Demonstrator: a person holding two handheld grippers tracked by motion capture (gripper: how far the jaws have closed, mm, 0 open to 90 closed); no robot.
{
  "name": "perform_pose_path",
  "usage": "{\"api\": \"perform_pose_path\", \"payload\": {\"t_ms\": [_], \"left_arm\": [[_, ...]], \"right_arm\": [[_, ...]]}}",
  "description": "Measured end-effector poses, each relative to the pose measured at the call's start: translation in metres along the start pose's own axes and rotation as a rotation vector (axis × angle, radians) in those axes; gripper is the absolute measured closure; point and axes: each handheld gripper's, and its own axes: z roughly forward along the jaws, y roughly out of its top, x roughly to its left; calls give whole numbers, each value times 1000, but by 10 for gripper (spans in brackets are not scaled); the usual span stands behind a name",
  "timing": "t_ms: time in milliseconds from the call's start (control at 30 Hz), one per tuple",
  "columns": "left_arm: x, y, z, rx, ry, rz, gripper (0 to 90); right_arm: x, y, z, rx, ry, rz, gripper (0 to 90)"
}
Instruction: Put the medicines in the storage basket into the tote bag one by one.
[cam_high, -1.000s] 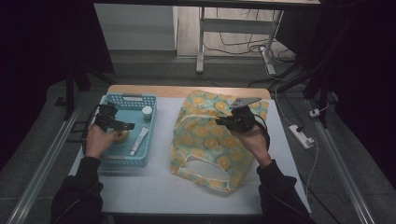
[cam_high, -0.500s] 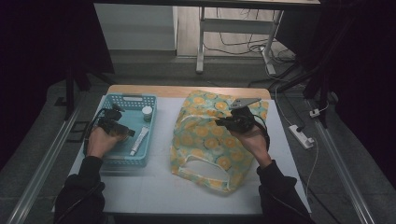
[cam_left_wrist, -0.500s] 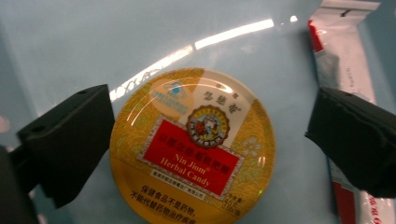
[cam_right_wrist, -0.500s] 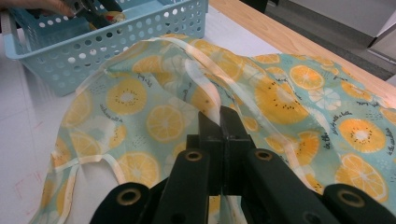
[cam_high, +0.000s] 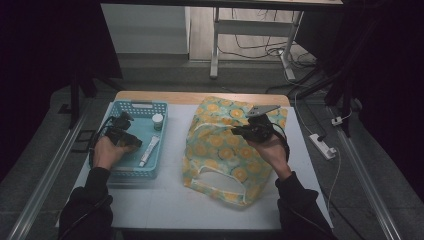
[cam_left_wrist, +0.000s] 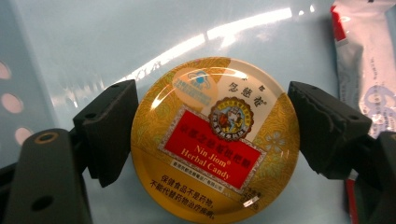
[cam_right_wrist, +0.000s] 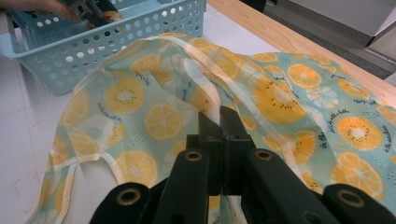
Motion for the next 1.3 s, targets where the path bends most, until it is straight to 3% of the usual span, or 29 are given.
{"api": "perform_pose_path", "payload": {"t_ms": [300,467,700,1000,1300], "left_arm": [[-3,1,-18,-117,-53,6,206],[-7,0,-30,-174,-81,41,206],[-19,0,-46,-253,-111,86,207],[-36,-1,-61,-317,-166,133,207],[-61,1,-76,-370,-214,208,207]], "right_arm": [[0,0,-1,-7,-3,-2,895],[0,1,-2,-12,-4,-4,895],[1,1,-2,-13,-6,-5,895],[1,1,-3,-15,-8,-6,895],[1,1,-3,-20,-8,-5,895]]}}
